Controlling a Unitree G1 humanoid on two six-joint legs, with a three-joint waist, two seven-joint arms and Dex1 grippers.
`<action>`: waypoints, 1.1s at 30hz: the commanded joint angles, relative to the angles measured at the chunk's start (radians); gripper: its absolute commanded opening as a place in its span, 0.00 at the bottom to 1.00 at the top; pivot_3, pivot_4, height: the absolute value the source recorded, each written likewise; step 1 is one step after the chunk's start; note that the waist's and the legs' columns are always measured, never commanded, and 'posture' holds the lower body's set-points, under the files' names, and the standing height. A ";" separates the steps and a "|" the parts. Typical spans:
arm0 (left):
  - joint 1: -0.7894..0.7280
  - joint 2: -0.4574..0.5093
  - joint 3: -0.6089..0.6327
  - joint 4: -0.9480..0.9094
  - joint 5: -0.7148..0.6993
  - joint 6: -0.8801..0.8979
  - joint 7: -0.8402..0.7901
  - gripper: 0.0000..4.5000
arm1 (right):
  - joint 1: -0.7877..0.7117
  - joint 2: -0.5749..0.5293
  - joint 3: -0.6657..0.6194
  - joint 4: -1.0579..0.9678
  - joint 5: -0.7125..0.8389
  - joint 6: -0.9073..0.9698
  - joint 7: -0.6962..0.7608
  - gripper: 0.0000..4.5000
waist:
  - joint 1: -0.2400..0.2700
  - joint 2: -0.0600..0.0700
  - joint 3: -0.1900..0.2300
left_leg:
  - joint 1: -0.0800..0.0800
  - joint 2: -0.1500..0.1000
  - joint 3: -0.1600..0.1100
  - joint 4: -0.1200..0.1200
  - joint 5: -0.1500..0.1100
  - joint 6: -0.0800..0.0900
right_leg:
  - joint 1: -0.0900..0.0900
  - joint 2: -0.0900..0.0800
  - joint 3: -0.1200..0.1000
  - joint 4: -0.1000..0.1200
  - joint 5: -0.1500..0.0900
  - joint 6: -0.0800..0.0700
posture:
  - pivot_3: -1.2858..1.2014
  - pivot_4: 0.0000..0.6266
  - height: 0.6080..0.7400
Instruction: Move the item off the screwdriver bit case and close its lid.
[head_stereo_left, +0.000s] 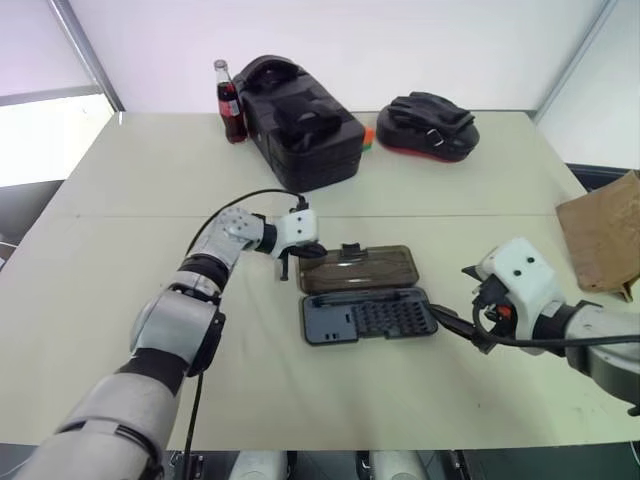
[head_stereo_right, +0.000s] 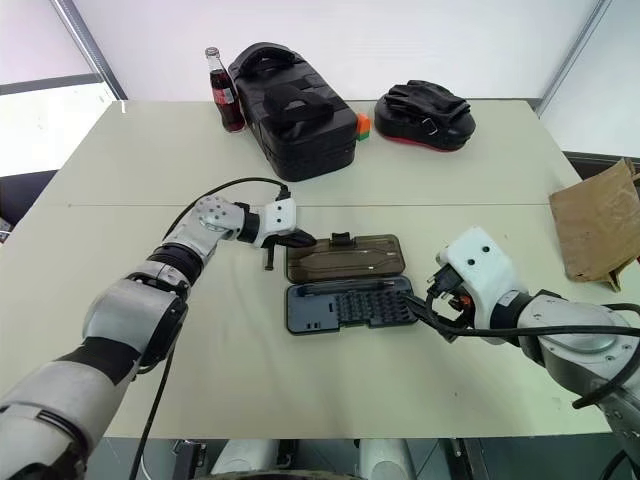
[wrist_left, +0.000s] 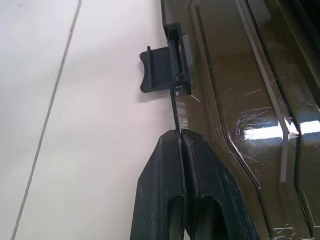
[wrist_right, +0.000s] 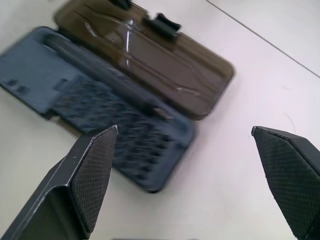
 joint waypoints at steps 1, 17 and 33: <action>0.013 0.031 -0.012 -0.028 0.004 -0.043 -0.059 0.00 | 0.008 -0.002 -0.010 -0.008 -0.016 -0.026 0.013 1.00 | 0.000 0.000 0.000 | 0.000 0.000 0.000 0.000 0.000 0.000 | 0.000 0.000 0.000 0.000 0.000 0.000 | 0.52 0.24 1.00; 0.132 0.072 0.002 -0.179 -0.085 -0.059 -0.140 0.00 | 0.087 -0.002 -0.179 -0.060 0.152 -0.061 0.105 1.00 | 0.001 0.000 0.000 | 0.000 0.000 0.000 0.000 0.000 0.000 | 0.000 0.000 0.000 0.000 0.000 0.000 | 0.52 0.24 1.00; 0.147 0.089 -0.003 -0.196 -0.088 -0.036 -0.128 0.00 | 0.256 -0.086 -0.288 -0.104 0.242 -0.140 0.155 1.00 | 0.000 -0.001 0.000 | 0.001 0.001 0.000 0.001 0.000 0.000 | 0.000 0.000 0.000 0.002 0.000 0.000 | 0.52 0.24 1.00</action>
